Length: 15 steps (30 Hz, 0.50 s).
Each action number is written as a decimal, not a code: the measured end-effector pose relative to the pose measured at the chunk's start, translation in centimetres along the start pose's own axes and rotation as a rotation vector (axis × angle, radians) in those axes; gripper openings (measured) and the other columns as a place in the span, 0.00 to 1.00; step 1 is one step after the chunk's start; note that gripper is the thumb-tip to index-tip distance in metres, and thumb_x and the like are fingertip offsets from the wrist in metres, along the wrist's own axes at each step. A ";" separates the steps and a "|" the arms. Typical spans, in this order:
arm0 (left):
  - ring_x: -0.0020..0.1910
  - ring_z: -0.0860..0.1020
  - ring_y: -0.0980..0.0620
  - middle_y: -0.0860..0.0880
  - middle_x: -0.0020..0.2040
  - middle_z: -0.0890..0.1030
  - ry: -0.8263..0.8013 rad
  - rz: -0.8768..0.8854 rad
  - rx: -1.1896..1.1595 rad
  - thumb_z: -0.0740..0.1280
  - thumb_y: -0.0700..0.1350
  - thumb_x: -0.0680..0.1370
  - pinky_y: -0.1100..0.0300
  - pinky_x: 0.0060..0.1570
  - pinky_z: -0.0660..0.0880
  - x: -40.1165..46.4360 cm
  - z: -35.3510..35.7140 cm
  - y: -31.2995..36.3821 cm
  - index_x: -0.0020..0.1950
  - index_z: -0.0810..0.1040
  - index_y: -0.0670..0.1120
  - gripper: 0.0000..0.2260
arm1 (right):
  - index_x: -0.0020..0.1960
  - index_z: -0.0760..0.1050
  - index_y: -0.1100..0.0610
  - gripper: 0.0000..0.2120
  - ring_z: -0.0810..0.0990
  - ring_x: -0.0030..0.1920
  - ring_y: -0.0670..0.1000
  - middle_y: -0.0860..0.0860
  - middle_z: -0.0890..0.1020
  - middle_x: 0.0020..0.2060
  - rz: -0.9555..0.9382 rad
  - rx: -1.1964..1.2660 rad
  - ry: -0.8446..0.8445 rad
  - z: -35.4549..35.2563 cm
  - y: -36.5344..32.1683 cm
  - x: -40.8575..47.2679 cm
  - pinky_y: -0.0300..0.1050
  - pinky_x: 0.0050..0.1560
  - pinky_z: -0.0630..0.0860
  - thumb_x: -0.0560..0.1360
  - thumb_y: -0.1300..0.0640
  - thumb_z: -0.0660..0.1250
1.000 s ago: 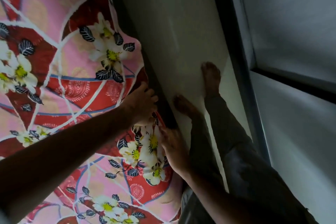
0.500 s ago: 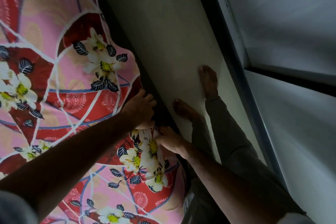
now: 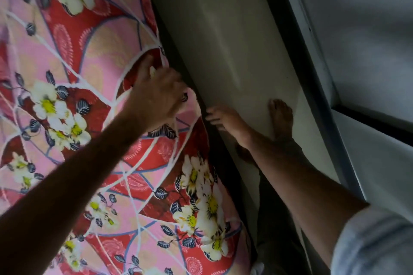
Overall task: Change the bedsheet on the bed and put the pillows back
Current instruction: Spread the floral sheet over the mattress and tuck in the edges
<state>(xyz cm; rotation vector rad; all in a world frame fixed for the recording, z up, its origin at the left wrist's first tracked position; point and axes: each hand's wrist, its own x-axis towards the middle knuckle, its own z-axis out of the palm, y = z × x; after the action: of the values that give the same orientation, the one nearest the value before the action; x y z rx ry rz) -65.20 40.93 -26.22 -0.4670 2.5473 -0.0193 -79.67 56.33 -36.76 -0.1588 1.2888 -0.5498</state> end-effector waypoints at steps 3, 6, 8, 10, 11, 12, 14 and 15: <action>0.77 0.61 0.35 0.38 0.77 0.66 -0.005 -0.297 0.027 0.59 0.53 0.83 0.24 0.70 0.48 -0.2 -0.7 -7.3 0.73 0.69 0.44 0.22 | 0.64 0.76 0.56 0.18 0.79 0.55 0.48 0.52 0.81 0.58 -0.054 0.099 -0.116 2.4 -6.5 2.3 0.35 0.44 0.74 0.84 0.46 0.57; 0.81 0.52 0.34 0.40 0.80 0.61 -0.105 -0.349 -0.051 0.49 0.58 0.83 0.24 0.70 0.43 -0.1 0.1 -10.4 0.77 0.66 0.46 0.27 | 0.62 0.79 0.56 0.22 0.83 0.53 0.48 0.52 0.84 0.56 -0.055 0.141 -0.200 4.0 -11.6 4.7 0.38 0.42 0.76 0.80 0.40 0.63; 0.81 0.49 0.34 0.41 0.81 0.61 -0.130 -0.333 -0.085 0.46 0.58 0.82 0.24 0.70 0.41 0.3 0.7 -10.5 0.79 0.63 0.45 0.29 | 0.58 0.82 0.59 0.19 0.85 0.49 0.51 0.54 0.86 0.51 -0.079 0.127 -0.215 4.4 -13.1 6.4 0.43 0.47 0.81 0.77 0.45 0.70; 0.81 0.50 0.34 0.41 0.81 0.62 -0.116 -0.344 -0.117 0.47 0.58 0.83 0.23 0.70 0.41 0.5 0.9 -10.4 0.79 0.63 0.45 0.29 | 0.60 0.81 0.62 0.19 0.86 0.51 0.57 0.58 0.86 0.52 -0.069 0.128 -0.230 3.8 -13.7 7.9 0.54 0.56 0.82 0.73 0.54 0.76; 0.81 0.50 0.35 0.41 0.81 0.62 -0.097 -0.338 -0.132 0.48 0.57 0.83 0.22 0.70 0.41 0.5 1.1 -10.4 0.79 0.64 0.44 0.29 | 0.60 0.80 0.63 0.19 0.86 0.52 0.58 0.59 0.86 0.52 -0.059 0.107 -0.209 3.3 -13.9 8.4 0.56 0.58 0.81 0.72 0.57 0.77; 0.81 0.51 0.35 0.41 0.81 0.62 -0.075 -0.324 -0.140 0.48 0.58 0.83 0.22 0.69 0.42 0.4 1.2 -10.4 0.79 0.64 0.44 0.29 | 0.59 0.80 0.62 0.19 0.86 0.51 0.57 0.58 0.86 0.51 -0.063 0.057 -0.169 2.7 -13.9 9.0 0.55 0.58 0.81 0.71 0.57 0.78; 0.81 0.54 0.37 0.43 0.80 0.64 -0.003 -0.283 -0.178 0.46 0.59 0.84 0.21 0.69 0.42 0.3 1.3 -10.8 0.78 0.66 0.45 0.28 | 0.49 0.79 0.58 0.12 0.84 0.46 0.50 0.52 0.85 0.46 -0.094 -0.114 -0.071 1.9 -14.3 9.5 0.46 0.52 0.80 0.71 0.54 0.78; 0.81 0.56 0.38 0.43 0.80 0.65 0.040 -0.252 -0.206 0.46 0.59 0.85 0.21 0.69 0.42 0.1 1.6 -11.2 0.77 0.68 0.46 0.27 | 0.45 0.77 0.56 0.10 0.83 0.43 0.46 0.49 0.84 0.44 -0.129 -0.165 -0.035 1.8 -14.4 9.8 0.42 0.48 0.79 0.72 0.54 0.77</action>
<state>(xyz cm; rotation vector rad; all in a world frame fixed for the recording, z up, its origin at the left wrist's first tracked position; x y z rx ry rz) -60.84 30.53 -26.41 -0.8736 2.5239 0.1440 -80.58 39.00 -38.81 -0.3899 1.2950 -0.5480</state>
